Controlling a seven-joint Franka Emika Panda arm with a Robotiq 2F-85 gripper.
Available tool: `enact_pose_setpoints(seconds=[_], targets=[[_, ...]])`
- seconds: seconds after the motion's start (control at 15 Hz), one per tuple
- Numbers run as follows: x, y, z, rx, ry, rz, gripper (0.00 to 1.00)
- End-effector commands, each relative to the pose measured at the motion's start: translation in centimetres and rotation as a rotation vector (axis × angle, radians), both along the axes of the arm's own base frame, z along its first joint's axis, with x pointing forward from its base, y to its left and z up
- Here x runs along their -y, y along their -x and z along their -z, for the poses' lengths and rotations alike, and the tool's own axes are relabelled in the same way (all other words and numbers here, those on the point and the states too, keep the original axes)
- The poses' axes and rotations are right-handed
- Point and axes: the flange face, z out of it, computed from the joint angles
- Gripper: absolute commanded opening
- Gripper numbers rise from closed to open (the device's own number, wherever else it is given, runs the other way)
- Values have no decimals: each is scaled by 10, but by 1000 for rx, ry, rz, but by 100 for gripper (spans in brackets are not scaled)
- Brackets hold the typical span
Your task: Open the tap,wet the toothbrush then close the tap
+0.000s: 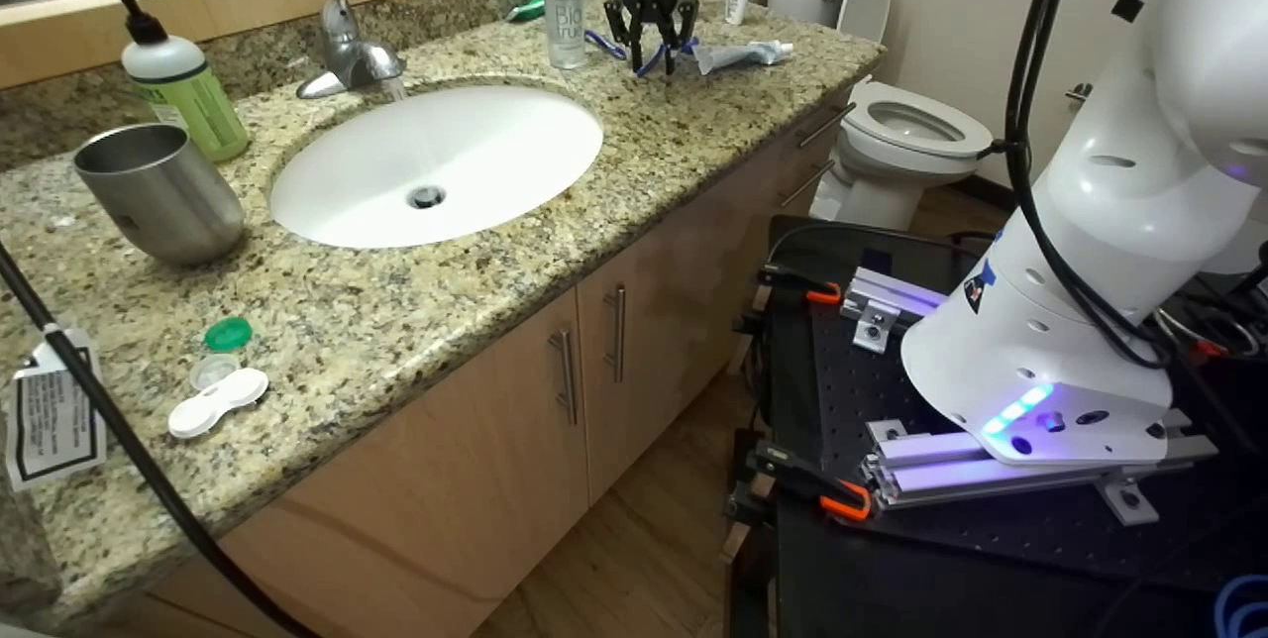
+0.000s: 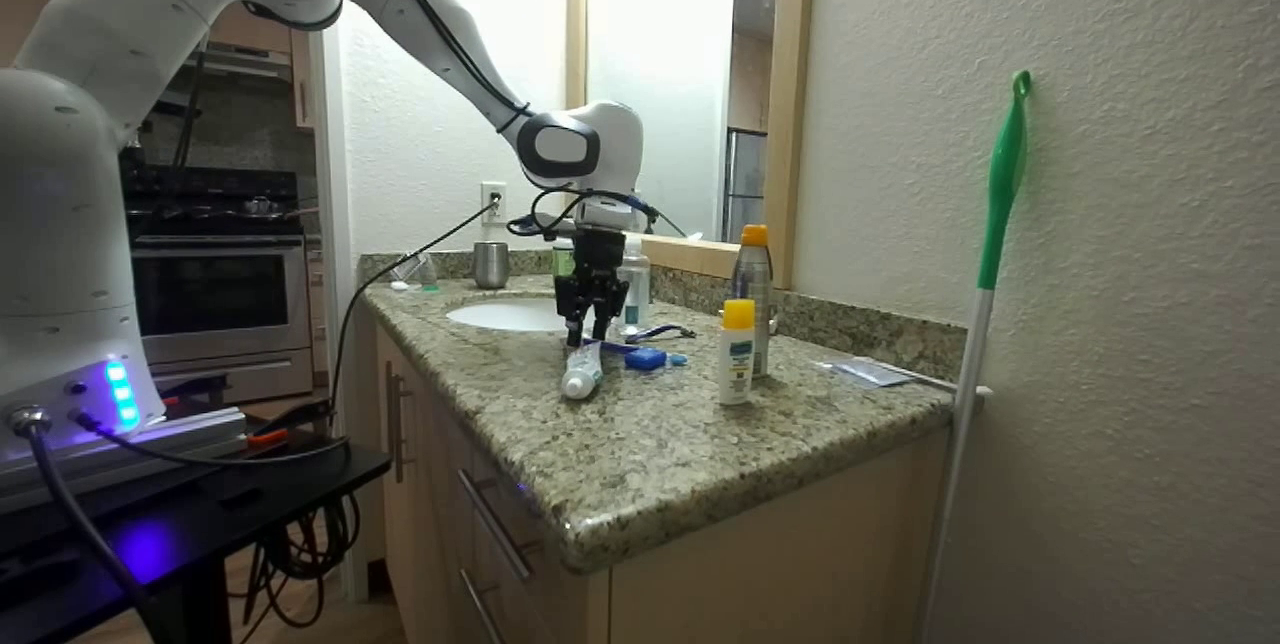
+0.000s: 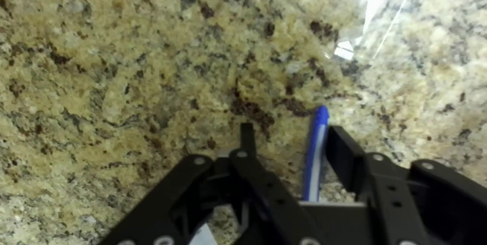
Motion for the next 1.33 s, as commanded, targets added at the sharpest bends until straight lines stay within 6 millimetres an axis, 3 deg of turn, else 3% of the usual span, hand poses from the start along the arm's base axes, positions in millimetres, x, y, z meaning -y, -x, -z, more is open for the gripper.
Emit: enact_pose_setpoints(seconds=[0.0, 0.2, 0.67, 0.87, 1.27], targets=[[3, -3, 12, 33, -27, -18, 24], [3, -4, 12, 44, -24, -20, 3], [-5, -11, -5, 86, -9, -66, 2], [-38, -26, -31, 142, 5, -236, 2], [-134, -44, -82, 181, -197, -490, 2]])
